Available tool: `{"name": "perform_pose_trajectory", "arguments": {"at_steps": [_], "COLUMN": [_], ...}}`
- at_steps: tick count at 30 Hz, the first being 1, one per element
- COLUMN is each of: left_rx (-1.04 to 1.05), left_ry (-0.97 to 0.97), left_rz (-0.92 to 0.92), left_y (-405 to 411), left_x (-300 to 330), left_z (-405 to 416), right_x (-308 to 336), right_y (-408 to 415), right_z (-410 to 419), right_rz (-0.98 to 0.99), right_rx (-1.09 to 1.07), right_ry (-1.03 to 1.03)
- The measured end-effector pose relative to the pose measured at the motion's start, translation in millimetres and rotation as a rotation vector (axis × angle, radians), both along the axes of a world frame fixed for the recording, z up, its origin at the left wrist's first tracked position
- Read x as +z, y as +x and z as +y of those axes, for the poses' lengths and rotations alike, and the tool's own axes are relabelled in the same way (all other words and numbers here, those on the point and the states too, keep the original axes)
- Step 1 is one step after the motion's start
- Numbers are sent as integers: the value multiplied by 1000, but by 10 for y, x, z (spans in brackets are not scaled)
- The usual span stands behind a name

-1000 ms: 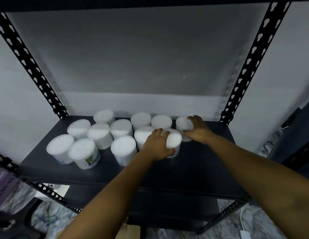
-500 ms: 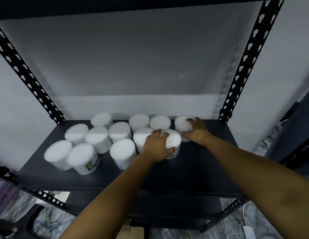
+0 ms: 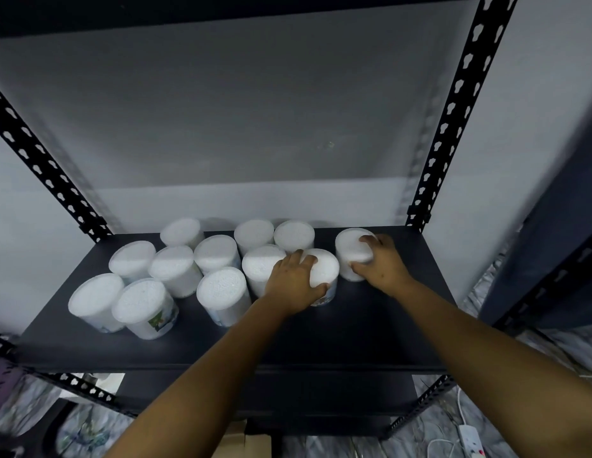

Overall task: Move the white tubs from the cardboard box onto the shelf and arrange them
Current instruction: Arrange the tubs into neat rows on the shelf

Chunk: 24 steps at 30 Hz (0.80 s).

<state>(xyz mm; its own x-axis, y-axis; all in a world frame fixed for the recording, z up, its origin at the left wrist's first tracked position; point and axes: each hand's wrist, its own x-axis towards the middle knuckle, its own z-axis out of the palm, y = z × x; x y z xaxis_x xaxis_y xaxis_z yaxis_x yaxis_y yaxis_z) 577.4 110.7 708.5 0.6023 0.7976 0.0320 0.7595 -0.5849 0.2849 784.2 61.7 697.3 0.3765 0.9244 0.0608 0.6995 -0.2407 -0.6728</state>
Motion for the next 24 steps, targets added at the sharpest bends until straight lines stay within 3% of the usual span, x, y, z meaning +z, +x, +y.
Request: {"name": "perform_pose_trajectory", "arguments": {"at_steps": [16,24], "left_rx": [-37,13], "left_ry": [-124,35], "left_rz": [-89,-27], "left_y": [282,365], "left_x": [9,-64], "left_z": [-48,-70], "right_x": [-38,92], "right_y": [186,163], "right_z": [-553,-463], "right_rz": [85,-164], "right_rx": [-53,-68], "right_ry": [-15,-80]}}
